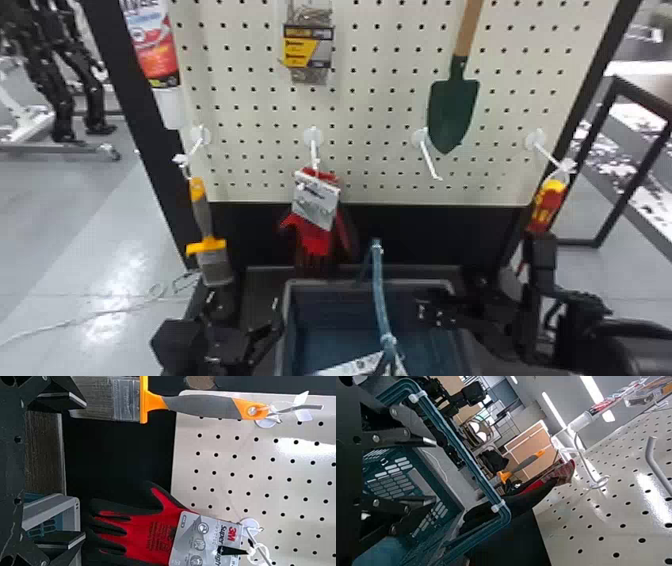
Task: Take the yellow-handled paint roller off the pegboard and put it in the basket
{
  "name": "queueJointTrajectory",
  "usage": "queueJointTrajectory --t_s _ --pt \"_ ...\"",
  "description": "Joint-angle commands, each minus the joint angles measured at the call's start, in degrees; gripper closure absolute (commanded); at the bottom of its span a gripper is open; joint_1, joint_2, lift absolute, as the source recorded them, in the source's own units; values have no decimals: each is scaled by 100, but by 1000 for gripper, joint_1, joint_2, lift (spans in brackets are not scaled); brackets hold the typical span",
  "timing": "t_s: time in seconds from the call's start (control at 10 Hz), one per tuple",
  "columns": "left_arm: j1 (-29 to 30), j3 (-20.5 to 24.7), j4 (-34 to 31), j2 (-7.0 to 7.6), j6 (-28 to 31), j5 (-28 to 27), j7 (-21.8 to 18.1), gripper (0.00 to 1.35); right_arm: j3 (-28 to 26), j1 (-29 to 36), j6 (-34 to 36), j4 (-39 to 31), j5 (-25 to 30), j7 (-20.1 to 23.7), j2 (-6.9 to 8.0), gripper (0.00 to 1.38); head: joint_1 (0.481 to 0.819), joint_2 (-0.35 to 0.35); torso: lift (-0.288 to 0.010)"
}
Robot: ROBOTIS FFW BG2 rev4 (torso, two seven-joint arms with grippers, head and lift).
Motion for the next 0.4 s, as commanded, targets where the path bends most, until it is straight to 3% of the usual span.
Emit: queueJointTrajectory --t_s 0.0,0.3 --pt "0 0 0 -15 -6 2 0 148 -39 6 -22 2 -32 0 -6 190 549 0 -100" --pt "0 -9 0 -15 -6 2 0 148 -39 32 -40 2 -103 0 3 283 549 0 -100"
